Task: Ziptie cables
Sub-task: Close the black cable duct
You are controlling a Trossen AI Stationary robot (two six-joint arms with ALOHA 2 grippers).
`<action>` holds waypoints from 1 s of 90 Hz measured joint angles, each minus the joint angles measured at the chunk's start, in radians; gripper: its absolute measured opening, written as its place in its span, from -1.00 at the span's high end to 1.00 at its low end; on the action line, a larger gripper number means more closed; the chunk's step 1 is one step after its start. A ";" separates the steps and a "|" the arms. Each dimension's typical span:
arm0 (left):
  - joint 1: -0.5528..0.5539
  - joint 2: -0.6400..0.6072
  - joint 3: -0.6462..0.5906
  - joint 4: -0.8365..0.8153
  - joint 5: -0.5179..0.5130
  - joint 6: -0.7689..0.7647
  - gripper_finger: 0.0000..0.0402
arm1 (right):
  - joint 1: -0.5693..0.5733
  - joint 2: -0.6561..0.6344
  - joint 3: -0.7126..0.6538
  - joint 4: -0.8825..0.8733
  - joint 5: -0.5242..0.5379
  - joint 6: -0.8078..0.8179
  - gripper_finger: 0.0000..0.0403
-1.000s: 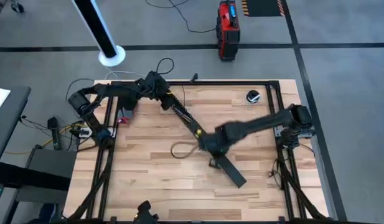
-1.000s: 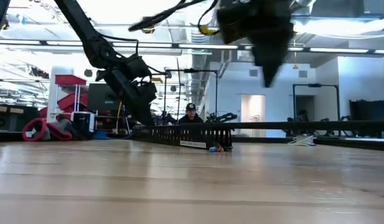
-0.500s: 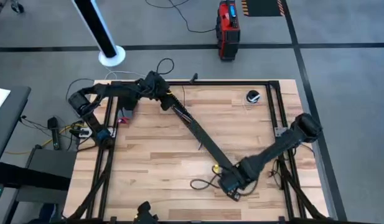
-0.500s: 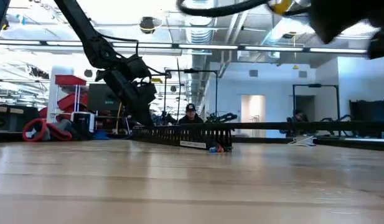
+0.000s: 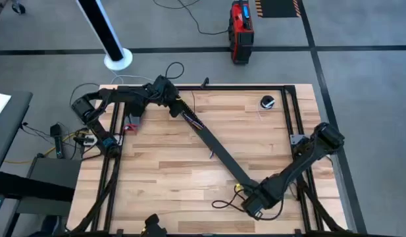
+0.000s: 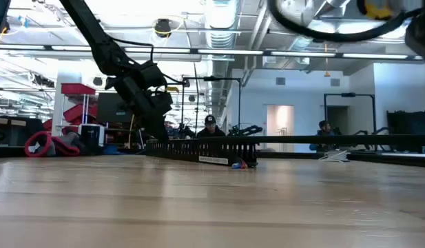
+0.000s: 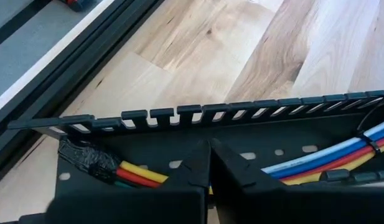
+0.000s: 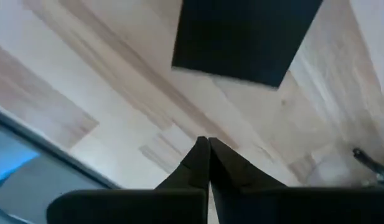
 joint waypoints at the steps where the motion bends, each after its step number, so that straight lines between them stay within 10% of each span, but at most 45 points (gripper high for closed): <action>1: 0.000 0.000 0.000 0.000 0.000 0.001 1.00 | -0.002 0.000 -0.002 0.001 0.002 -0.003 1.00; 71: -0.023 0.000 0.000 -0.028 -0.005 0.055 1.00 | -0.183 0.000 -0.040 -0.022 0.112 -0.230 1.00; 90: -0.021 -0.089 0.042 -0.099 -0.242 0.025 1.00 | -0.188 0.000 -0.040 -0.019 0.121 -0.241 1.00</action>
